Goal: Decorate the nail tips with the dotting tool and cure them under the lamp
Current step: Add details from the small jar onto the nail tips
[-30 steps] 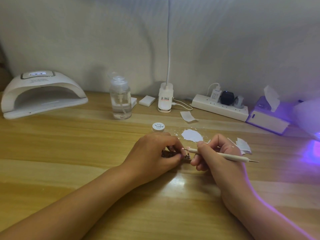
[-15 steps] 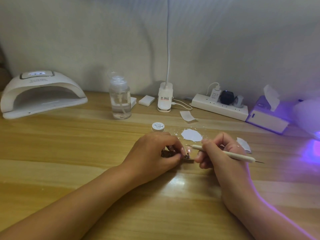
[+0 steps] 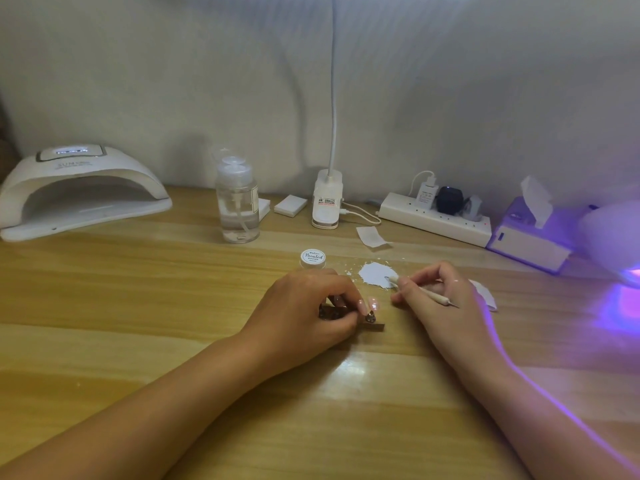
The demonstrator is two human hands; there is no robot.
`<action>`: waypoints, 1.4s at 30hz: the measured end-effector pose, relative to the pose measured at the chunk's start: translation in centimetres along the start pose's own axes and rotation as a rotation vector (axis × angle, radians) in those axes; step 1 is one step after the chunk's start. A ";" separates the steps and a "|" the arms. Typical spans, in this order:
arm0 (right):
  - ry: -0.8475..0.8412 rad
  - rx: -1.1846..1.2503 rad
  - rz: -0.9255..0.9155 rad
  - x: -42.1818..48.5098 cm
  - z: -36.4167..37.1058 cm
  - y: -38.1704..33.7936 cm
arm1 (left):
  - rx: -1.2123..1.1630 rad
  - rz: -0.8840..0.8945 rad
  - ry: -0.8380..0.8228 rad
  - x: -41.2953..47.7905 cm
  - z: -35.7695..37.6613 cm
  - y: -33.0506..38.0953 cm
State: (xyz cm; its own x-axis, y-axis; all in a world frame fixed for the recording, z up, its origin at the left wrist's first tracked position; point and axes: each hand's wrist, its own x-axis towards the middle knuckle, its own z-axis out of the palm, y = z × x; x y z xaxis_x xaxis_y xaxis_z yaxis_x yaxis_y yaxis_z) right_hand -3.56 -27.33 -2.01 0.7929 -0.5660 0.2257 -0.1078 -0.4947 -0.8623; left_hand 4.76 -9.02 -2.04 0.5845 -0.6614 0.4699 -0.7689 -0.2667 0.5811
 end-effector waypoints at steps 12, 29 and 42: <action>0.085 0.264 -0.039 -0.6 -0.4 -0.9 | -0.021 -0.026 0.000 0.0 -0.1 0.3; -0.064 0.573 0.098 -3.2 1.0 -2.6 | -0.002 -0.007 -0.017 0.0 -0.2 0.1; -0.111 0.550 0.084 -3.1 1.2 -2.5 | -0.011 -0.021 -0.013 0.0 -0.1 0.2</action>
State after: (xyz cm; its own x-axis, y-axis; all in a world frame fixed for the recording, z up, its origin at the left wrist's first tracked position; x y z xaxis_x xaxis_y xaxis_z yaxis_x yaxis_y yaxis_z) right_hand -5.05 -23.54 -1.11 0.8564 -0.5016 0.1225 0.1316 -0.0174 -0.9912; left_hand 4.66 -8.98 -1.85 0.5971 -0.6647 0.4490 -0.7537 -0.2732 0.5978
